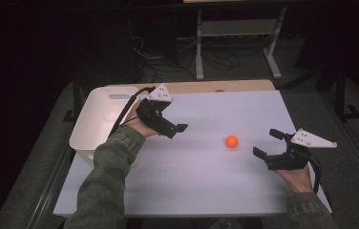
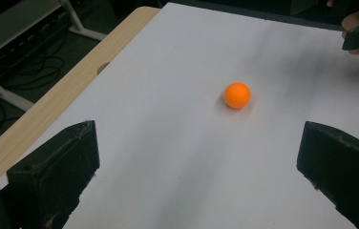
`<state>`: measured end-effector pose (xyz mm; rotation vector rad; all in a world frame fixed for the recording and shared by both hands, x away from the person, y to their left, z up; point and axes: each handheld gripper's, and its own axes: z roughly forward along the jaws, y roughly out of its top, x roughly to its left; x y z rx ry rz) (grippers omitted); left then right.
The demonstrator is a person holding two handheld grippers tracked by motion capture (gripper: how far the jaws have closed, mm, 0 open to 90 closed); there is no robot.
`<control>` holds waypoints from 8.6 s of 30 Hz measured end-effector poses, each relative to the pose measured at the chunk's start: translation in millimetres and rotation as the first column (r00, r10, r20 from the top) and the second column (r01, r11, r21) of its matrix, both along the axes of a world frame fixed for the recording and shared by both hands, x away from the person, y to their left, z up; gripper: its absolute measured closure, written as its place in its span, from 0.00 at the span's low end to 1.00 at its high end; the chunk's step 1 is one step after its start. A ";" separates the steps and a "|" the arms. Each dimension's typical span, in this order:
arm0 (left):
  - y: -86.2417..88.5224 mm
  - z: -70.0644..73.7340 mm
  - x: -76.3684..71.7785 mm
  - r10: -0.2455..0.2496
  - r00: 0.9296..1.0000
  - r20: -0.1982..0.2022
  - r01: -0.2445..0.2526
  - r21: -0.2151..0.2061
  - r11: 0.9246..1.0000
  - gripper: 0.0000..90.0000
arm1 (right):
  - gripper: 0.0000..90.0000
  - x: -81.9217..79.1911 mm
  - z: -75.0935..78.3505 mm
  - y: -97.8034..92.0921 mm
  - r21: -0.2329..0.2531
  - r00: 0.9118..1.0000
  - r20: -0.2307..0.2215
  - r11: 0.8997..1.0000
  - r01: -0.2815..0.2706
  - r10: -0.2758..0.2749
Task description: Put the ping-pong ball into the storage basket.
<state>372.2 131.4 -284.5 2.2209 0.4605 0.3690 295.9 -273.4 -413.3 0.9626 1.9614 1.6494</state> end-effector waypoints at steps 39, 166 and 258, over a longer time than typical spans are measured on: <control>-57.4 -3.6 22.1 -0.091 0.995 -0.039 0.094 0.097 0.991 0.00 | 0.00 -3.8 0.3 -1.3 0.004 1.000 -0.007 1.000 -0.015 0.015; -193.2 -132.6 76.4 -0.274 0.920 -0.280 0.357 0.316 0.879 0.00 | 0.00 -6.2 -1.9 -1.8 -0.013 0.999 -0.022 0.999 -0.033 0.033; -165.4 -66.3 59.9 -0.305 0.939 -0.158 0.340 0.302 0.890 0.56 | 0.00 -5.4 -2.3 -1.0 -0.013 0.999 -0.026 0.999 -0.036 0.035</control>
